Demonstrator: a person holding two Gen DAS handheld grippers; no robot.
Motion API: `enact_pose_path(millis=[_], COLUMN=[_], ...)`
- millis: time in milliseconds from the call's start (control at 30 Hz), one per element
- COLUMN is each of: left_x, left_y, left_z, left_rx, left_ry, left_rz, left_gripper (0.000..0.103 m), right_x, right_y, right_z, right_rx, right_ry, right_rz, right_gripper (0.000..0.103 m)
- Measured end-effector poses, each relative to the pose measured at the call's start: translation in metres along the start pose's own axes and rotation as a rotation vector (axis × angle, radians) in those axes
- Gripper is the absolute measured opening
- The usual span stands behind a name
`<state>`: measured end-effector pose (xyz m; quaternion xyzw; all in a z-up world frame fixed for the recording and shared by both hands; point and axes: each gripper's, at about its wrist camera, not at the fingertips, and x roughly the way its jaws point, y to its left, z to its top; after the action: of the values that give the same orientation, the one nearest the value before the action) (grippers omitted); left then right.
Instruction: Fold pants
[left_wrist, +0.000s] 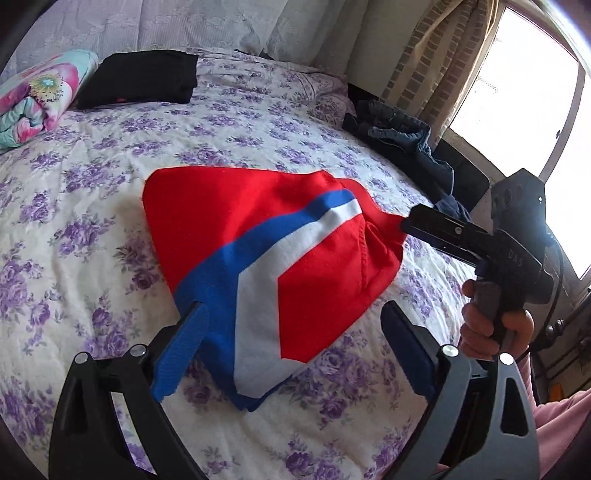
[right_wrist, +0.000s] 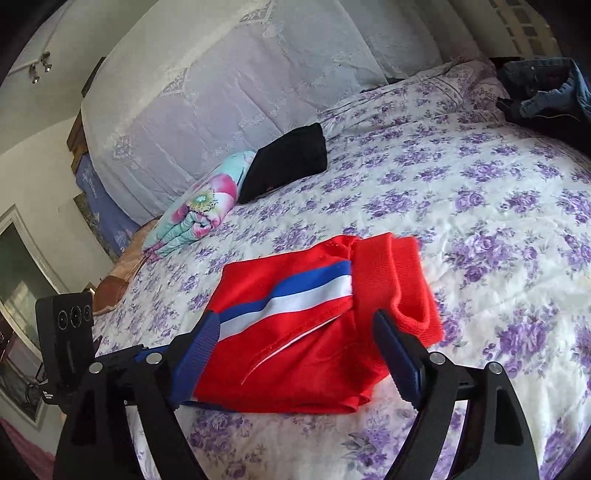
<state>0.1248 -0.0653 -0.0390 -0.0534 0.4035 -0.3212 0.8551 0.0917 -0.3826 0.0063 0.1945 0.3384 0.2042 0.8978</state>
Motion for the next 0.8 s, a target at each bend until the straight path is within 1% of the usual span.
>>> enact_pose_path(millis=[100,367,467,533,633,667,733,800], left_x=[0.001,0.003,-0.001,-0.007,-0.016,-0.019,-0.024,-0.028], left_y=[0.01,0.031,0.042,0.055,0.076,0.082,0.092,0.096], left_z=[0.003,0.005,0.003,-0.001,-0.009,-0.012,-0.017,-0.019], left_rx=[-0.037,-0.124,-0.166,-0.196,-0.261,-0.285,-0.315,-0.321], left_ry=[0.01,0.027,0.022,0.014,0.004,0.003,-0.004,-0.012], left_rz=[0.053,0.117,0.133,0.158,0.201,0.207,0.214,0.211], left_gripper=[0.092,0.092,0.092,0.092,0.092,0.092,0.092,0.092], right_x=[-0.004,-0.013,-0.015,-0.018,-0.013,-0.008,0.0,0.011], right_y=[-0.011,-0.033,-0.03,-0.014,0.022,0.038,0.07,0.105], right_z=[-0.004,-0.018,-0.022,-0.023,-0.029,-0.034,-0.045,-0.058], right_rx=[0.041,0.111,0.126,0.073,-0.045,-0.098,-0.199,-0.325], right_ry=[0.002,0.005,0.021,0.012,0.034,0.051,0.08,0.097], right_rz=[-0.002,-0.068,-0.028,0.016,0.113,0.167,0.24,0.286], right_gripper=[0.085,0.087,0.087,0.087,0.087,0.087,0.087,0.087])
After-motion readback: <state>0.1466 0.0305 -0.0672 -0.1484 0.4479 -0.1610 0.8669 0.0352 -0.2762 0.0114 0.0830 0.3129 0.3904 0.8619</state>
